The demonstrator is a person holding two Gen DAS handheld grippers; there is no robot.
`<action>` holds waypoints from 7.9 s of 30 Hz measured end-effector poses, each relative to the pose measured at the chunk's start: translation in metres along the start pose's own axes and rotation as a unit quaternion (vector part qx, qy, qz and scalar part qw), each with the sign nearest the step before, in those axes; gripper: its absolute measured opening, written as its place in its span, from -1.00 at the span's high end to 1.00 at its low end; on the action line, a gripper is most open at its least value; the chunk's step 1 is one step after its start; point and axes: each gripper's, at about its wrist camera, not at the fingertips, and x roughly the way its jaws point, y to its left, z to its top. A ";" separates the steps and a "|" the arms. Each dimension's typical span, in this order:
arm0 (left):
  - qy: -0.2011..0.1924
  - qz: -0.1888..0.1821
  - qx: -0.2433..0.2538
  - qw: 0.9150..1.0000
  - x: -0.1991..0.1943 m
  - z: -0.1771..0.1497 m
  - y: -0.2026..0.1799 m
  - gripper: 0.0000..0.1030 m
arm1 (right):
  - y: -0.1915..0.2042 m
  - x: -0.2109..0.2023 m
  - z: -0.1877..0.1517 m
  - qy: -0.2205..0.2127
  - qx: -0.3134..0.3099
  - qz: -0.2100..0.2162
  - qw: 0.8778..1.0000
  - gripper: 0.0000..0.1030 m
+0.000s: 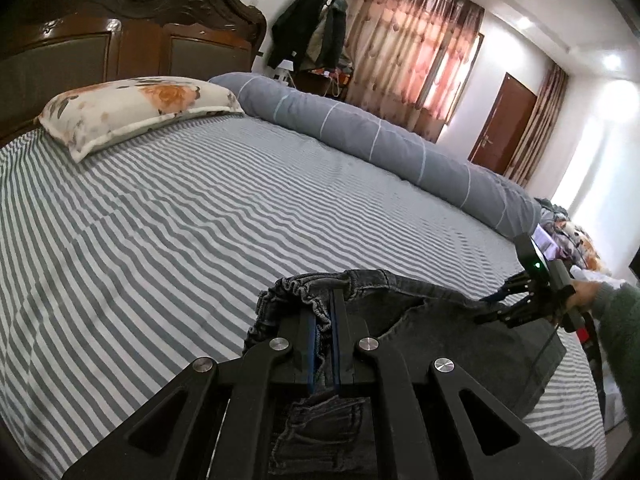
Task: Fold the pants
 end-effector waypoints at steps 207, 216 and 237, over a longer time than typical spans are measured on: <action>0.124 -0.182 0.538 0.813 -0.139 -0.354 -0.336 0.14 | 0.302 -0.118 -0.542 -0.399 0.779 0.075 0.478 0.90; 0.168 -0.203 0.517 0.815 -0.112 -0.352 -0.363 0.87 | 0.299 -0.105 -0.559 -0.405 0.778 0.066 0.475 0.84; 0.158 -0.226 0.520 0.808 -0.133 -0.340 -0.362 0.87 | 0.254 -0.147 -0.605 -0.402 0.795 -0.030 0.453 0.92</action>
